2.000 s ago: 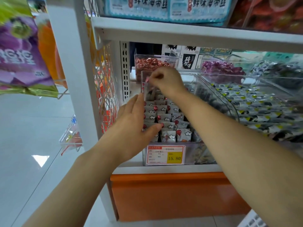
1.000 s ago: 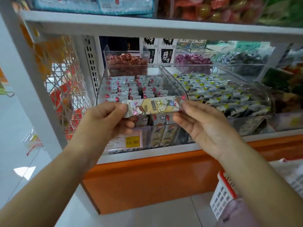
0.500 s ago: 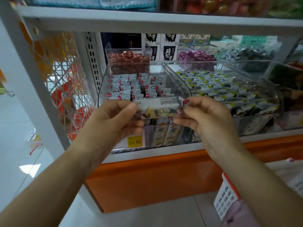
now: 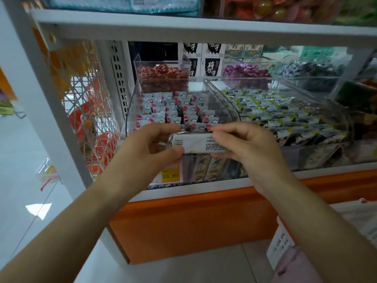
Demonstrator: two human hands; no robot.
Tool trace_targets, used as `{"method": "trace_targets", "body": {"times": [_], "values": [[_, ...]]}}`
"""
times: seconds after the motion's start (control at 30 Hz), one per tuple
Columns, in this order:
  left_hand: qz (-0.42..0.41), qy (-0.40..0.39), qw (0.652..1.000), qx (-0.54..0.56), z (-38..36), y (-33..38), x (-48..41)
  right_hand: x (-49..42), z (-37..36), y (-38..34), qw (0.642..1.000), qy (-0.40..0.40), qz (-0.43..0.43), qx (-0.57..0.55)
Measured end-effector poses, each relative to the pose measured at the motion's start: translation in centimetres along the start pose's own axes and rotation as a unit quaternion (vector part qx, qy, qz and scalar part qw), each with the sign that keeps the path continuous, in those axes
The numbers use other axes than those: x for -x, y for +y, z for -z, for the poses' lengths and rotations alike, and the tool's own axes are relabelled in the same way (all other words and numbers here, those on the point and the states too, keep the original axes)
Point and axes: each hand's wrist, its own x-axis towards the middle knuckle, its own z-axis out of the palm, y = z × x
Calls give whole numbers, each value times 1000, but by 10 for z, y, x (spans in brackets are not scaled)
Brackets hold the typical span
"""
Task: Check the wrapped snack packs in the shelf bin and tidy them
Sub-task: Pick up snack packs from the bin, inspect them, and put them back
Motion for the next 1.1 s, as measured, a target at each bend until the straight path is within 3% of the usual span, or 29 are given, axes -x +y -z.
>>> {"method": "trace_targets", "body": {"times": [0.2,0.4,0.73,1.0,1.1], "values": [[-29,-1,992,-123,1,-2,2,-1,-3,1,996,35,12,81],[-1,24,996,-90,3,1,1,3,-10,-1,984,-2,89,151],[20,1,1000,-16,13,6,-3,1,-7,-5,986,-45,109,120],[4,20,996,-81,15,3,-3,-5,7,-9,988,-150,-28,16],[-2,13,998,-69,11,4,-2,-7,10,-7,989,-138,-52,5]]}}
